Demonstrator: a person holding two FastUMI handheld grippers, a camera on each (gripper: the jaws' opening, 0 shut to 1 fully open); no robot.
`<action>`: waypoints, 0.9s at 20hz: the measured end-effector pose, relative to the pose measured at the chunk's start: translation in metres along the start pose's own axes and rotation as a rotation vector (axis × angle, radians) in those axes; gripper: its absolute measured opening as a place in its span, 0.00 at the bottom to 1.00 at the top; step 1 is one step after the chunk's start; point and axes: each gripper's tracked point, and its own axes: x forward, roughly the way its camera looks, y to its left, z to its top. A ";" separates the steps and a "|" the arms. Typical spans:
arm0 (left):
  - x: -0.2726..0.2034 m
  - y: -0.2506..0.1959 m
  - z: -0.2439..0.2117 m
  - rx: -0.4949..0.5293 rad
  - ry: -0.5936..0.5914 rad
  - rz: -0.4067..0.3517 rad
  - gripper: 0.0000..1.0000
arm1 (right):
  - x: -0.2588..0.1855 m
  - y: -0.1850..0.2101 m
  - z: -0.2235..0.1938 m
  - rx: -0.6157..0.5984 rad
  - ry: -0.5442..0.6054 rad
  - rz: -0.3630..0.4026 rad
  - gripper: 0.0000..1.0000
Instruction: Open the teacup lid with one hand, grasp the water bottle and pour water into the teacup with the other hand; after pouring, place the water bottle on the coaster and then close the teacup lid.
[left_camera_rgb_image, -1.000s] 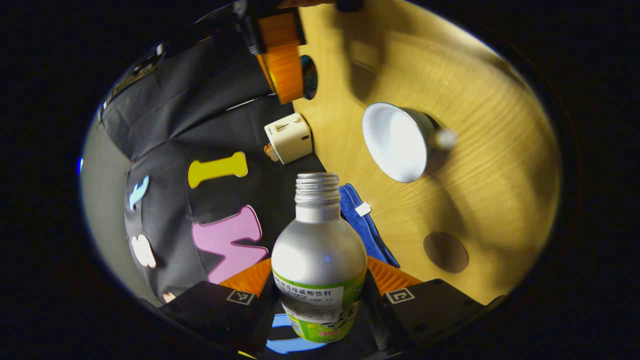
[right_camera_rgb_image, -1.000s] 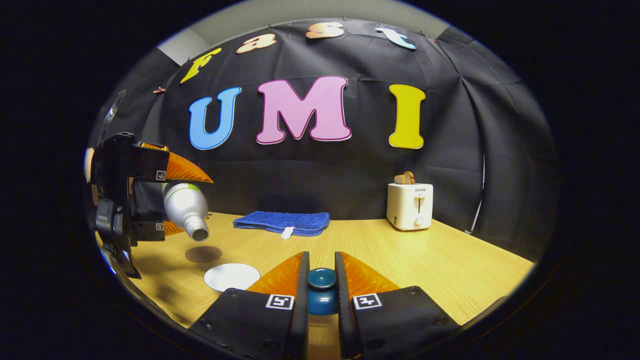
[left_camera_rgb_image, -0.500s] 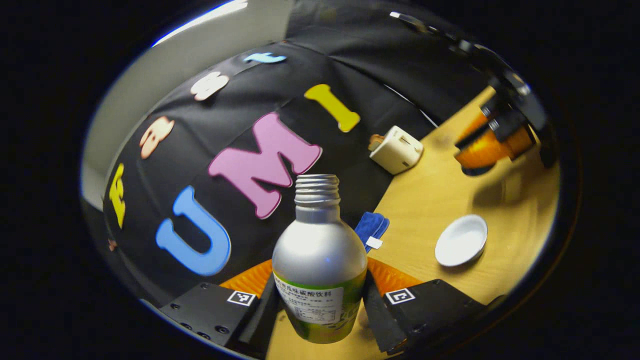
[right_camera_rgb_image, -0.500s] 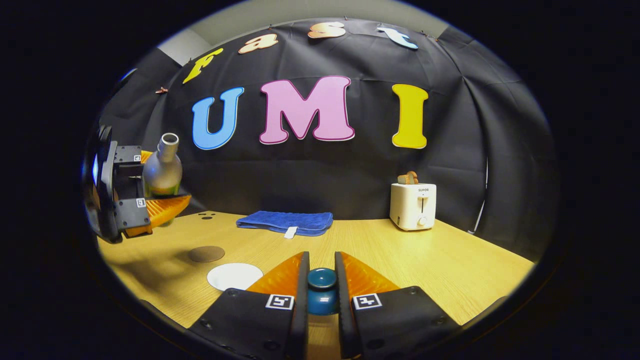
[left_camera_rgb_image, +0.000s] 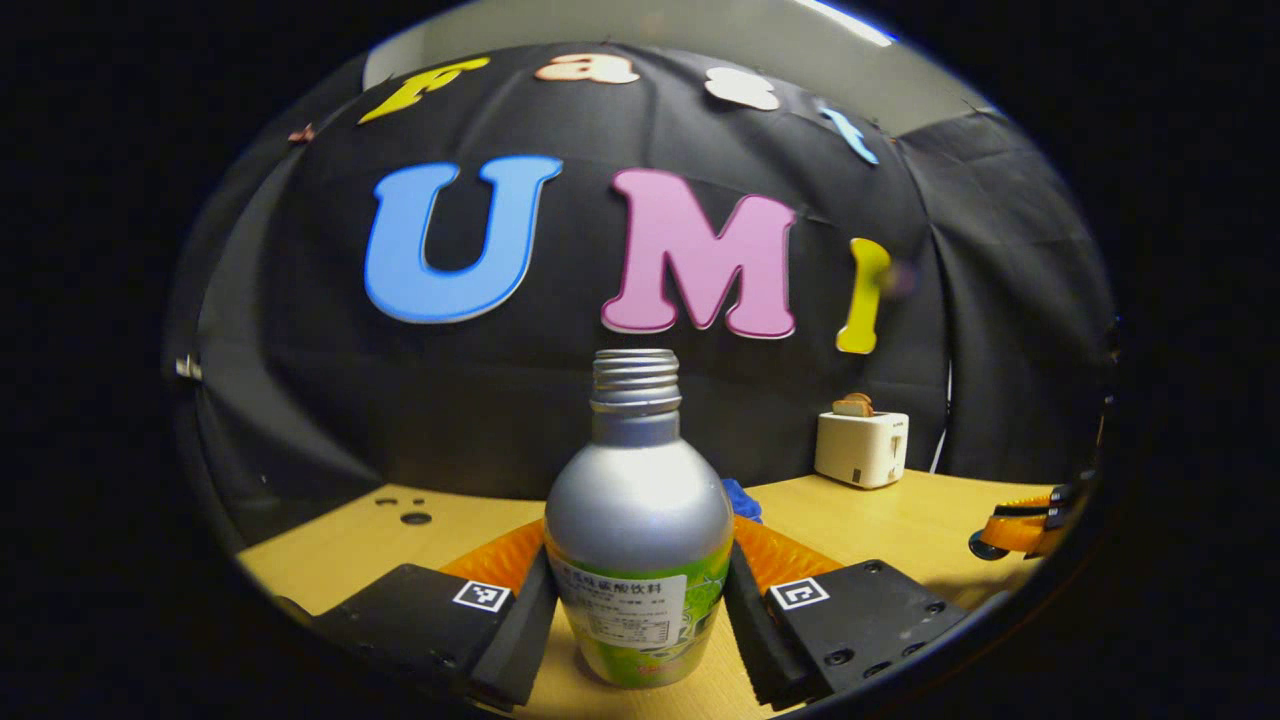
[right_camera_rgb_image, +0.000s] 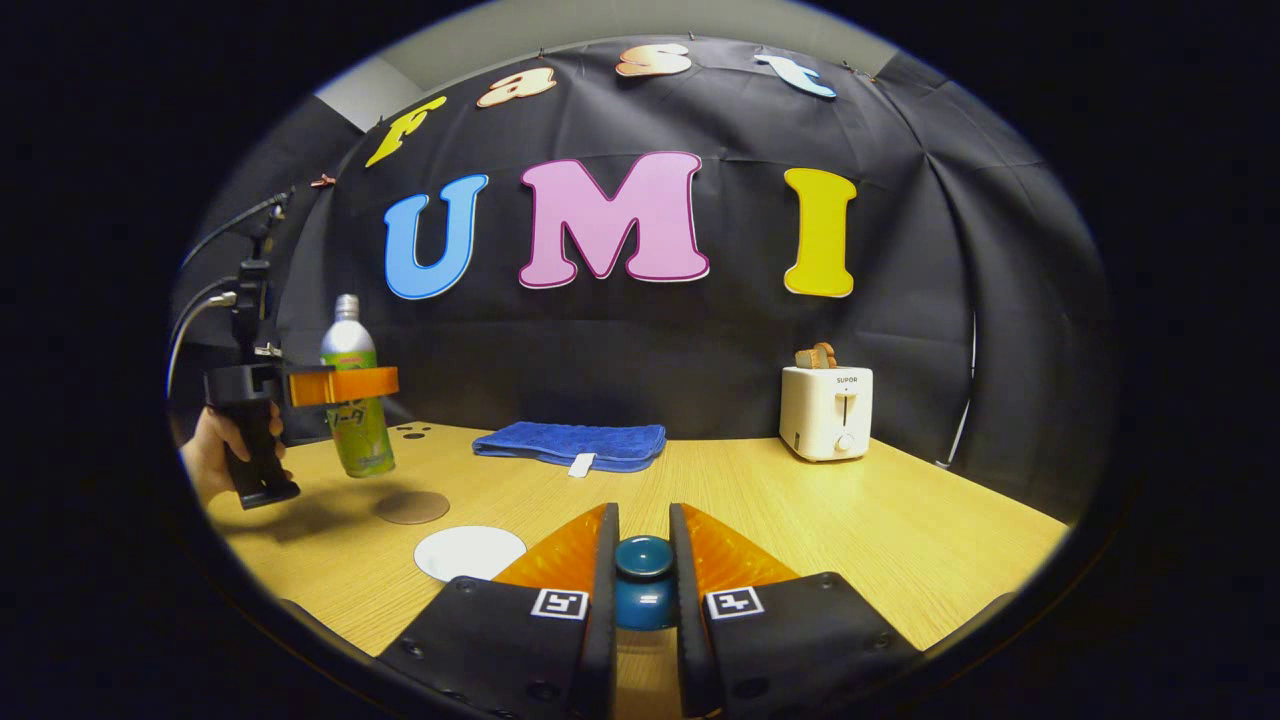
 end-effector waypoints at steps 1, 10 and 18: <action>0.009 0.003 -0.009 -0.032 0.016 -0.011 0.79 | 0.000 0.001 0.000 0.000 0.000 0.002 0.28; 0.031 0.005 -0.049 0.043 0.067 -0.047 0.81 | 0.000 0.001 0.000 0.000 0.000 0.007 0.28; 0.022 -0.009 -0.057 0.131 0.076 -0.087 0.84 | 0.000 0.001 0.000 0.000 0.000 0.007 0.28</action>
